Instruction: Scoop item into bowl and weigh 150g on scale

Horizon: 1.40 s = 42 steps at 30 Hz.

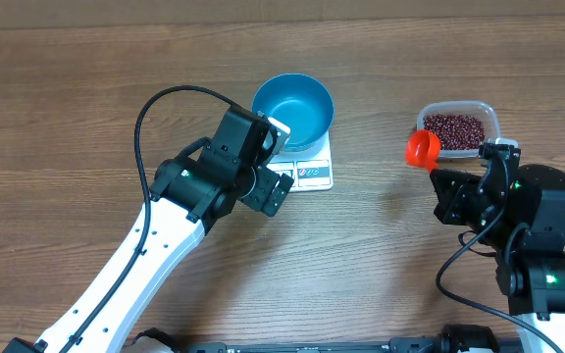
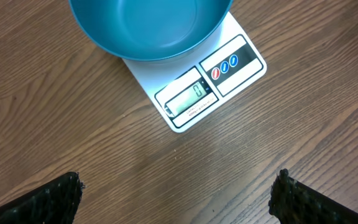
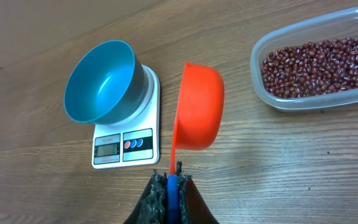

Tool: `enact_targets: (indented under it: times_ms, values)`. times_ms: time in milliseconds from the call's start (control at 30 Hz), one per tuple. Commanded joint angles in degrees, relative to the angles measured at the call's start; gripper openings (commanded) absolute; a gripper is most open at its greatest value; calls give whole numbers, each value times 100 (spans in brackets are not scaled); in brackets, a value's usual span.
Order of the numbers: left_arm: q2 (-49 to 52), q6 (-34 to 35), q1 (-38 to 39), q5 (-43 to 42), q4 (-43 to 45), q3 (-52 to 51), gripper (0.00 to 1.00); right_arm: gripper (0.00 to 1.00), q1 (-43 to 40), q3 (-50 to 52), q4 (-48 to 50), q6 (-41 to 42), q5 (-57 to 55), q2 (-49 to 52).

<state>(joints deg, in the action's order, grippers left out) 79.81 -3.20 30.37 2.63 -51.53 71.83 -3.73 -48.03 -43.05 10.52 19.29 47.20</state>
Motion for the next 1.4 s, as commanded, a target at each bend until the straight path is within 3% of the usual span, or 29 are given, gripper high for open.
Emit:
enact_targets:
  times_ms: [0, 167, 367, 800, 1000, 1367]
  values:
    - [-118, -87, 2, -76, -7, 33, 100, 4, -15, -350, -44, -85, 31, -31]
    - [-118, -87, 2, -76, -7, 33, 100, 4, -15, -992, -527, -411, -28, 90]
    - [-118, -85, 2, -76, -7, 33, 100, 4, -15, -1978, -1252, -927, -850, 669]
    - [-118, -87, 2, -76, -7, 33, 100, 4, -15, -3753, -2271, -1255, -2312, 3294]
    - [-118, -85, 2, -76, -7, 33, 100, 3, -9, -3991, -2225, -1462, -3134, 4218]
    - [-118, -87, 2, -76, -7, 33, 100, 4, -9, -3980, -1606, -2881, -3425, 4365]
